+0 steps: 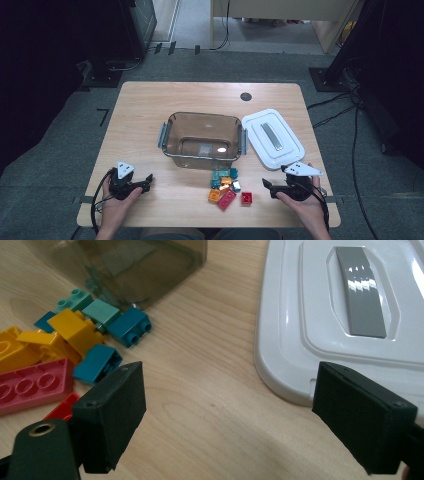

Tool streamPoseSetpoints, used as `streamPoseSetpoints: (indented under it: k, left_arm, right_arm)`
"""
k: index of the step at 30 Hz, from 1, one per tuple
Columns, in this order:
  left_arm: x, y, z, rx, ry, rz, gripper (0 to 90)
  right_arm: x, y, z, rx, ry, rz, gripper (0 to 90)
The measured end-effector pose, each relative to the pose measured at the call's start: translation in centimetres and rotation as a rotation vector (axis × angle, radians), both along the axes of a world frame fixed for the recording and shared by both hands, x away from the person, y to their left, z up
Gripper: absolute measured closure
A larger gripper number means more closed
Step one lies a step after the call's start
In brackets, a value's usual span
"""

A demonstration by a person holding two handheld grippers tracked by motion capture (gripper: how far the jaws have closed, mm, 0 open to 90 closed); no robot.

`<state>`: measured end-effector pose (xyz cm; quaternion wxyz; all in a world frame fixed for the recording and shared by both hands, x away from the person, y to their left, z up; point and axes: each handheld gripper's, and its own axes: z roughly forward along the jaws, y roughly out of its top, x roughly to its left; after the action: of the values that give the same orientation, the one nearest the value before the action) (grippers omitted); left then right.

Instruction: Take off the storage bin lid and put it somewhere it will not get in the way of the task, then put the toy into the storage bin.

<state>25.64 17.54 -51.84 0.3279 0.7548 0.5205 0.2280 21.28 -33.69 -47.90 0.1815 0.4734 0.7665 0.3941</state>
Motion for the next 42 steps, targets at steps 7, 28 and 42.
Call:
streamPoseSetpoints:
  k: [7, 28, 42]
  left_arm:
    - [0.0, 0.0, 0.0, 0.0, 0.0, -0.001, 14.1]
    - [0.0, 0.0, 0.0, 0.001, 0.001, -0.007, 14.1]
    - [0.1, -0.1, 0.0, -0.001, 0.0, -0.007, 14.1]
  right_arm:
    - [-1.7, 0.6, 0.0, 0.003, -0.003, 0.022, 13.6]
    - [-2.2, 1.6, -0.3, 0.01, 0.002, 0.04, 14.0]
    - [-2.6, 3.3, -1.2, 0.012, 0.001, 0.127, 21.3]
